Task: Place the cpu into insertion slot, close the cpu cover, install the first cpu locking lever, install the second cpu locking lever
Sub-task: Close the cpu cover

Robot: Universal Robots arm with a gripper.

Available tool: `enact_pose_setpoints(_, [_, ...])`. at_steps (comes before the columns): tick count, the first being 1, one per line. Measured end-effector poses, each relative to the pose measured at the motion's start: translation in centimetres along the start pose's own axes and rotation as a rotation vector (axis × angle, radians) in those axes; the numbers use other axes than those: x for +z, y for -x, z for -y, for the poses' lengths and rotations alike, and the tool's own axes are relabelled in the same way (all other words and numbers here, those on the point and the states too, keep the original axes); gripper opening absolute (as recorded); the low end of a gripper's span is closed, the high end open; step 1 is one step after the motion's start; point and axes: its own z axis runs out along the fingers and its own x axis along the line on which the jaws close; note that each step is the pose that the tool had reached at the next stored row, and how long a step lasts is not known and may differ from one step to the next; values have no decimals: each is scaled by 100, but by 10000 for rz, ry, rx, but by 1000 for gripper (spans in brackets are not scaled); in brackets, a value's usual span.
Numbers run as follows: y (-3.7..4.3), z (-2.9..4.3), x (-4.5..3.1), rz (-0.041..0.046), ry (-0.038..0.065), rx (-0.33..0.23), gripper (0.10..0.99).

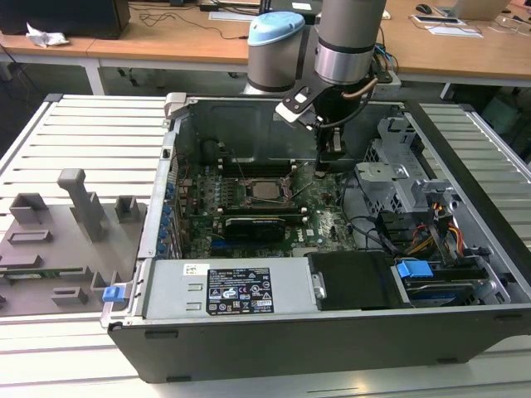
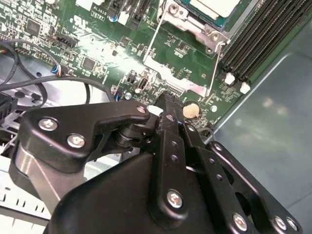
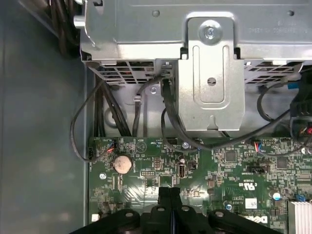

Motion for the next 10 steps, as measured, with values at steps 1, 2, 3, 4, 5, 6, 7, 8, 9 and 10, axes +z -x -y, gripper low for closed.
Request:
enact_pose_setpoints(1, [0, 1, 13, -2, -4, -6, 106])
enact_pose_setpoints(2, [0, 1, 18, -3, -6, -16, 106])
enact_pose_setpoints(3, [1, 4, 18, -2, -10, -30, 106])
enact_pose_setpoints(4, [1, 9, 18, -3, -11, -34, 106])
enact_pose_setpoints(5, [0, 21, 18, -6, -10, -35, 106])
enact_pose_setpoints(6, [0, 30, 18, -6, -10, -35, 106])
enact_pose_setpoints(7, [0, 41, 17, -7, -10, -37, 106])
enact_pose_setpoints(8, [1, 52, 17, -6, -10, -38, 106])
enact_pose_setpoints(9, [1, 63, 16, -7, -10, -37, 106])
enact_pose_setpoints(10, [1, 70, 16, -7, -9, -38, 106])
